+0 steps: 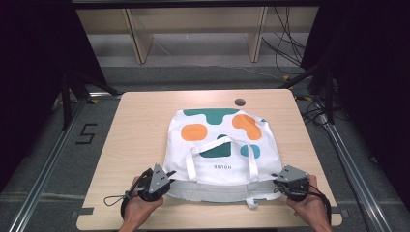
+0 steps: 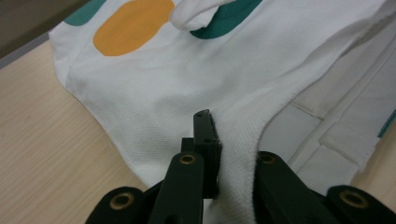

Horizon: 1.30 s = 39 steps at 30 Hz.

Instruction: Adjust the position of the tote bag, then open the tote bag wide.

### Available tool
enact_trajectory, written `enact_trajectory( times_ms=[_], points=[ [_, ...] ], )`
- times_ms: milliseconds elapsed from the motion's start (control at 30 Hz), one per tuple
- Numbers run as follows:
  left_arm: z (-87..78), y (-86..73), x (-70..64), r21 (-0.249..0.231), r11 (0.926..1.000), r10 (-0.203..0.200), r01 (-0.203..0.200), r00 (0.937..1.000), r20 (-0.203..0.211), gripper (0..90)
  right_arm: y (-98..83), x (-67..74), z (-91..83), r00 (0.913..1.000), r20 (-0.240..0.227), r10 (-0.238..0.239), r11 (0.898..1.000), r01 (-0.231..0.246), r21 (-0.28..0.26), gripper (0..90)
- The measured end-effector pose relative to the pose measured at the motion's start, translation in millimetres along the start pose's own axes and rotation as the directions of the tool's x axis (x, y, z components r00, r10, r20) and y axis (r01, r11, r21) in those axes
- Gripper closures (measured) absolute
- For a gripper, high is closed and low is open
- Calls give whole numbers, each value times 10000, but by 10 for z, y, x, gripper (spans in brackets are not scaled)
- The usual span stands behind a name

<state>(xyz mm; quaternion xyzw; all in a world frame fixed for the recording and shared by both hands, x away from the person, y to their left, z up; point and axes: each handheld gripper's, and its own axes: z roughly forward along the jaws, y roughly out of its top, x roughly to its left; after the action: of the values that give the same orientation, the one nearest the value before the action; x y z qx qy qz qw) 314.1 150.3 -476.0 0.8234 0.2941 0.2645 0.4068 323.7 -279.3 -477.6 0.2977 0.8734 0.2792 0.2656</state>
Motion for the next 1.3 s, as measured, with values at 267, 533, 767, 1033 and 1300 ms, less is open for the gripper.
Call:
enact_trajectory(
  times_ms=[267, 533, 767, 1033, 1300],
  points=[
    [-108, 139, 9, -495, 9985, 210, -221, 9995, -225, 863, 84, -104, -176, 9976, 632, 288, 9917, -206, -1272, 882],
    [-257, 285, 53, -1261, 9919, 117, -174, 9989, -455, 865, 213, -177, -382, 9940, 839, 696, 9664, -464, -2528, 883],
    [-421, 444, 105, -1753, 9842, 156, -265, 9979, -632, 865, 380, -228, -555, 9920, 990, 777, 9469, -424, -3186, 884],
    [-678, 785, 182, -2859, 9548, 462, -819, 9905, -1297, 866, 702, -338, -852, 9814, 1860, 480, 9208, 287, -3889, 885],
    [-912, 1068, 253, -3917, 9147, 341, -999, 9846, -1715, 867, 978, -424, -1185, 9701, 2392, 418, 8799, 777, -4688, 886]
  ],
)
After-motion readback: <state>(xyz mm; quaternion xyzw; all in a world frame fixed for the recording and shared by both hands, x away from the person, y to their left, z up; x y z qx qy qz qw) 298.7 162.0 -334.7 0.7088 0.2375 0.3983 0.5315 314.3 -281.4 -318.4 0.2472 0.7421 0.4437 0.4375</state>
